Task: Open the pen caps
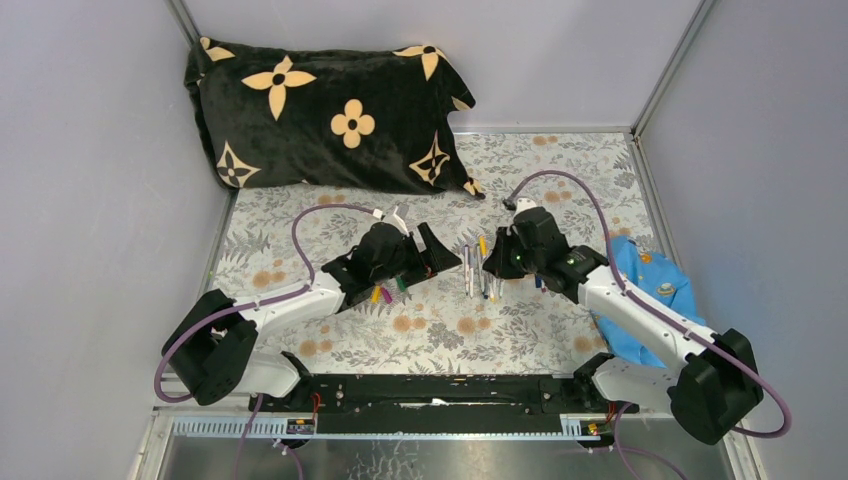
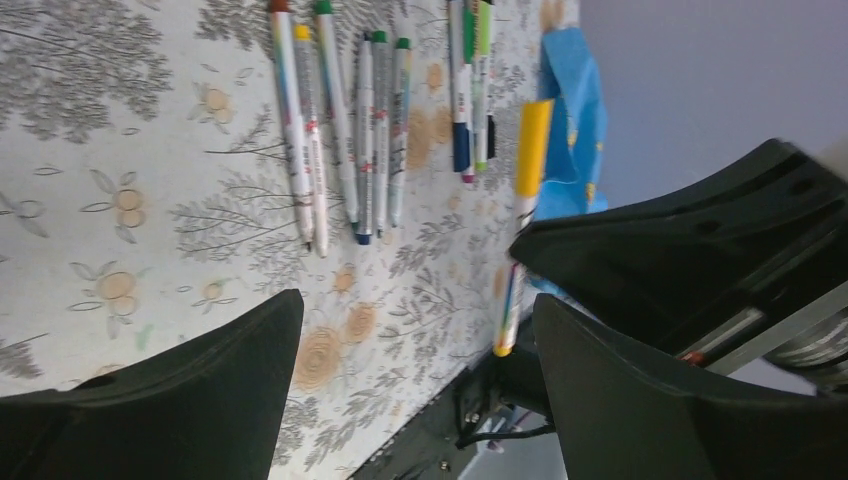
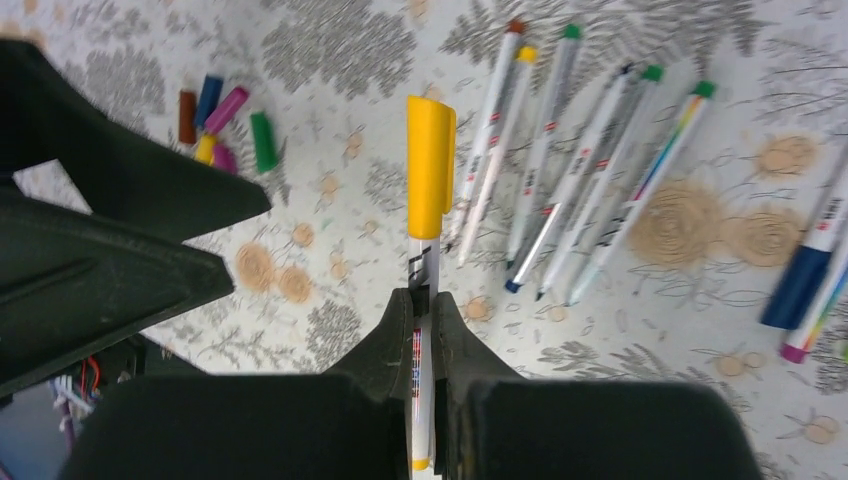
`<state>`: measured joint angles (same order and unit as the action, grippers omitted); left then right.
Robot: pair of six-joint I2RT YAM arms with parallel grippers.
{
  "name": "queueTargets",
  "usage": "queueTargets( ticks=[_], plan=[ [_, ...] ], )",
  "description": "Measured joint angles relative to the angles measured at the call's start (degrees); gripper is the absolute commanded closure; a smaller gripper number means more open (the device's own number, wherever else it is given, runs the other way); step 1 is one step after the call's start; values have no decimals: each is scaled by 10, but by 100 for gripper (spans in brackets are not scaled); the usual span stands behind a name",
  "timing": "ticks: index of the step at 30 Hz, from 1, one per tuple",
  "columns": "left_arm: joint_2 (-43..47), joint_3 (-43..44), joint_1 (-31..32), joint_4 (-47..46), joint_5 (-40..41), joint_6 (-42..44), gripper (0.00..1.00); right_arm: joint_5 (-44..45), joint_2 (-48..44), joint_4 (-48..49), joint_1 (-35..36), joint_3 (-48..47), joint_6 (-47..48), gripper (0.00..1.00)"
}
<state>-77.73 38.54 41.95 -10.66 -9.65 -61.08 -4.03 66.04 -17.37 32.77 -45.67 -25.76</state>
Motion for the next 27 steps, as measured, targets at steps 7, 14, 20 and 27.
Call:
queueTargets(
  ticks=[7, 14, 20, 27],
  plan=[
    [0, 1, 0, -35, -30, -41, 9, -5, 0, 3, 62, 0, -18, 100],
    [0, 2, 0, -40, -35, -61, 12, -2, 16, 21, 113, 0, -38, 100],
    [-1, 2, 0, -39, -34, -66, 25, 1, 38, 31, 143, 0, -50, 100],
    [-5, 12, 0, -25, -21, -64, 43, 3, 39, 48, 161, -1, -61, 100]
  ],
)
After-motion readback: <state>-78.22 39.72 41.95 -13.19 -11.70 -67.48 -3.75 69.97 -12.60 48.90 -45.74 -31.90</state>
